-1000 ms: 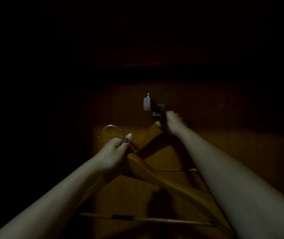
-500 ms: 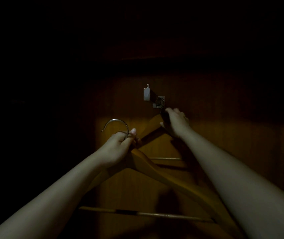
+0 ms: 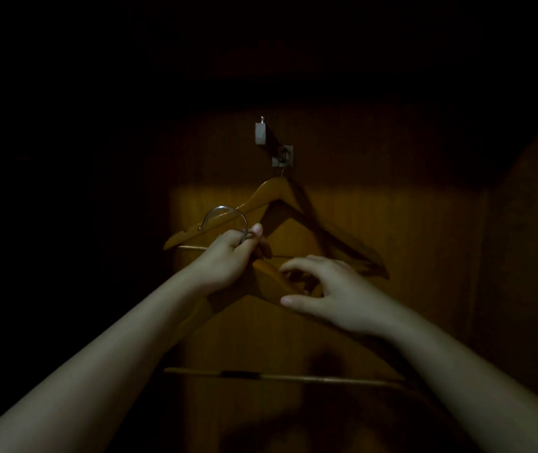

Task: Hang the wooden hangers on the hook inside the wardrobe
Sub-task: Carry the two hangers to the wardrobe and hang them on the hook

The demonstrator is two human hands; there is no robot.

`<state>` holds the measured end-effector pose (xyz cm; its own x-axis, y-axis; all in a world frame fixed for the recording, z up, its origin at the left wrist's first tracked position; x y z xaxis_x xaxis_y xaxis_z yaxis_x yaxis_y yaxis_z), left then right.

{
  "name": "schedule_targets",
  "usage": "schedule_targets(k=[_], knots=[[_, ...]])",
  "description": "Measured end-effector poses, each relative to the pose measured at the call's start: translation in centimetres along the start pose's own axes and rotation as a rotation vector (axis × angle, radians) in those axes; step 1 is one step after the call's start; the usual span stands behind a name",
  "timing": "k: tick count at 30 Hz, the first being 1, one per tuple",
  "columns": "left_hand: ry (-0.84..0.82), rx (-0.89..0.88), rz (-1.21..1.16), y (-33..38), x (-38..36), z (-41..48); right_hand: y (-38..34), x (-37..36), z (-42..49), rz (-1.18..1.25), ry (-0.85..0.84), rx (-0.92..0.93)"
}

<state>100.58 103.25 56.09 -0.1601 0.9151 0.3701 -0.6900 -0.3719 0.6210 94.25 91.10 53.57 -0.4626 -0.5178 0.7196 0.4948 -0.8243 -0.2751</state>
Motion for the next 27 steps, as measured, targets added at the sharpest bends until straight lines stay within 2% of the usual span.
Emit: schedule_targets(k=[4,8,12,14,16,19,21,24,27], knots=[[0.012,-0.04,-0.017,1.3,-0.3,-0.4,0.2,-0.9,-0.9,0.097,0.065,-0.015],[0.003,0.039,-0.141,0.8,-0.7,-1.7,0.7,-0.8,-1.5,0.146,0.102,-0.013],[0.025,0.012,-0.187,-0.4,0.0,-3.6,2.1,-0.2,-1.6,0.17,0.129,-0.061],[0.011,0.001,-0.098,-1.8,0.2,-4.3,2.9,0.6,-1.3,0.213,0.141,-0.071],[0.011,-0.032,0.09,-3.4,0.3,-4.4,3.3,1.4,-1.1,0.257,0.149,-0.099],[0.122,-0.192,0.317,-3.1,0.6,-3.8,4.8,2.5,-0.4,0.316,0.188,-0.164],[0.219,-0.3,0.363,-1.6,0.7,-3.2,5.8,2.9,0.0,0.323,0.211,-0.182],[0.331,-0.37,0.428,0.1,0.8,-2.2,6.7,3.4,0.5,0.354,0.232,-0.196],[0.323,-0.378,0.428,0.5,0.5,-0.4,7.0,4.4,1.4,0.306,0.294,-0.184]])
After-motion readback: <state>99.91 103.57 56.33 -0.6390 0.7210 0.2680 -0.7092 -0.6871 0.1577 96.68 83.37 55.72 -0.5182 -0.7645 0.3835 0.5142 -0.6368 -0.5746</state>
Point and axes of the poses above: each hand's wrist, its own z-axis towards the middle knuckle, its own x-axis out of the back of the hand, y = z × x, the point moved 8 cm from there along z, towards the middle knuckle, and after that the axes turned 15 degrees about y, right-handed, at the moved point
